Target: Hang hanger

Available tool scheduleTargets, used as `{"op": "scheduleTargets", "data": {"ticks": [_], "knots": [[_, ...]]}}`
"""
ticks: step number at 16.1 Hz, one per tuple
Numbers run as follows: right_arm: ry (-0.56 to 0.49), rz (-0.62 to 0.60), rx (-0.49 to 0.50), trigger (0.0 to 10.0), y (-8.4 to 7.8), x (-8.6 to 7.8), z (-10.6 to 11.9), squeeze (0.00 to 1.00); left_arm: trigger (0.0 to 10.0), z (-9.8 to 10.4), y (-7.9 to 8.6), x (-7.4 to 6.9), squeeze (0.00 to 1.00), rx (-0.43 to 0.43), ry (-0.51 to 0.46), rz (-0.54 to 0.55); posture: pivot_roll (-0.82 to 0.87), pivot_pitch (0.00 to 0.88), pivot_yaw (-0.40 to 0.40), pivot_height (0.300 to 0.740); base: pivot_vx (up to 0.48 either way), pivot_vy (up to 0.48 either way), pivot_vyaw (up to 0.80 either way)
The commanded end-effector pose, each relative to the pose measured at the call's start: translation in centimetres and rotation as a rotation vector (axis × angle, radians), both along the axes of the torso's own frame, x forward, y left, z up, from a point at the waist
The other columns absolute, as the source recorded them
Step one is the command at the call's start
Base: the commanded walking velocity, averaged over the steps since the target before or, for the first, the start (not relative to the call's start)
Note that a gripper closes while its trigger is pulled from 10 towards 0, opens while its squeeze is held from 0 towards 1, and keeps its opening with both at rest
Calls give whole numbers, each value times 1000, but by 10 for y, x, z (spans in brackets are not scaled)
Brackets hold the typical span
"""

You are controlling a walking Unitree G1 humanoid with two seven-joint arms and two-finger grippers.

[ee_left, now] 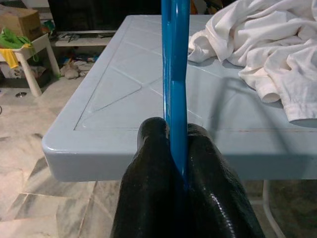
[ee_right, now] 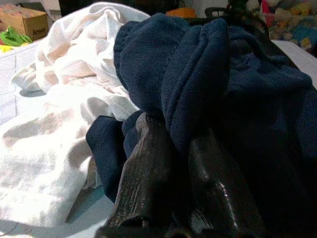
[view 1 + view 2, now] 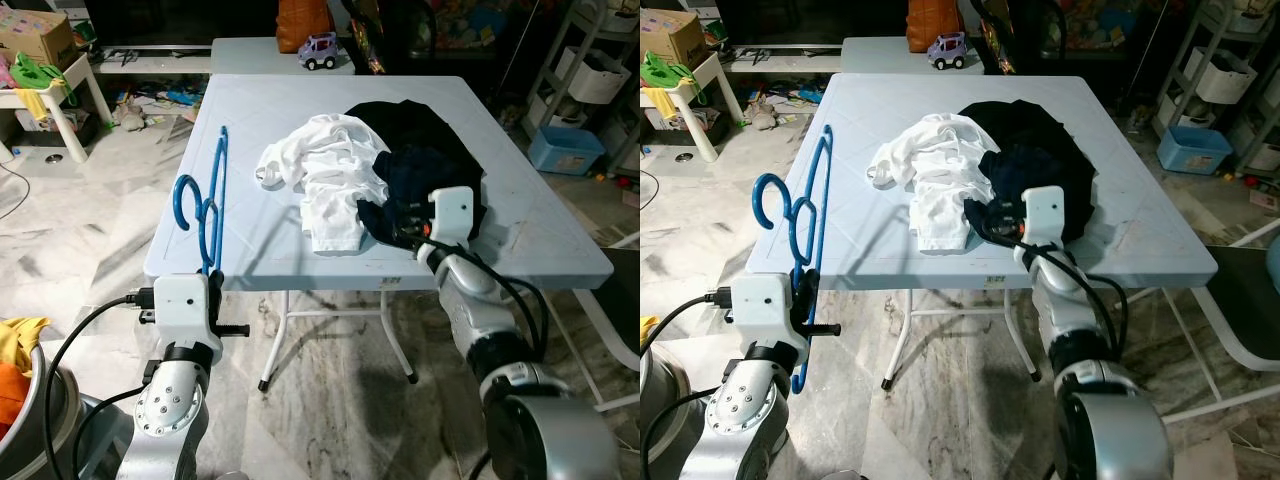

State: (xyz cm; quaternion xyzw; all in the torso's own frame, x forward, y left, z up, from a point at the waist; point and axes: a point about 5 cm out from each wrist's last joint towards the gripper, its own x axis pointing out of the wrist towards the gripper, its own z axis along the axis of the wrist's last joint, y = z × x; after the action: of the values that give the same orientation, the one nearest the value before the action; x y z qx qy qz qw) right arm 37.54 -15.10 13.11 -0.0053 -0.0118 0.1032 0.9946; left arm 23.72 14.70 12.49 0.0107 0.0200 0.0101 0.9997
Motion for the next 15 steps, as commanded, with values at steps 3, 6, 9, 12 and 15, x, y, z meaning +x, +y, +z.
{"op": "scheduleTargets", "data": {"ticks": [3, 6, 9, 12, 15], "knots": [[-32, -36, 15, 10000, -11, -10, -4, 0, 10000, -1, 2, -2, 0, -2, 1, 6, 34, 5, -32, 740, 0, 0, 0], [-30, -39, 24, 10000, -10, -12, -4, 0, 10000, -8, -2, -2, 0, 2, 32, -32, 30, 4, -26, 740, 0, 0, 0], [-22, -38, 17, 10000, -7, -14, -5, 0, 10000, -10, -1, -2, 0, 6, 36, -32, 30, 4, -26, 740, 0, 0, 0], [5, -46, 31, 10000, -5, -16, -11, 0, 10000, -10, -2, -3, 0, 6, 37, -32, 30, 4, -26, 740, 0, 0, 0], [23, -47, 18, 10000, -4, -16, -12, 0, 10000, -10, -2, -3, 0, 7, 36, -30, 35, 4, -29, 740, 0, 0, 0]]}}
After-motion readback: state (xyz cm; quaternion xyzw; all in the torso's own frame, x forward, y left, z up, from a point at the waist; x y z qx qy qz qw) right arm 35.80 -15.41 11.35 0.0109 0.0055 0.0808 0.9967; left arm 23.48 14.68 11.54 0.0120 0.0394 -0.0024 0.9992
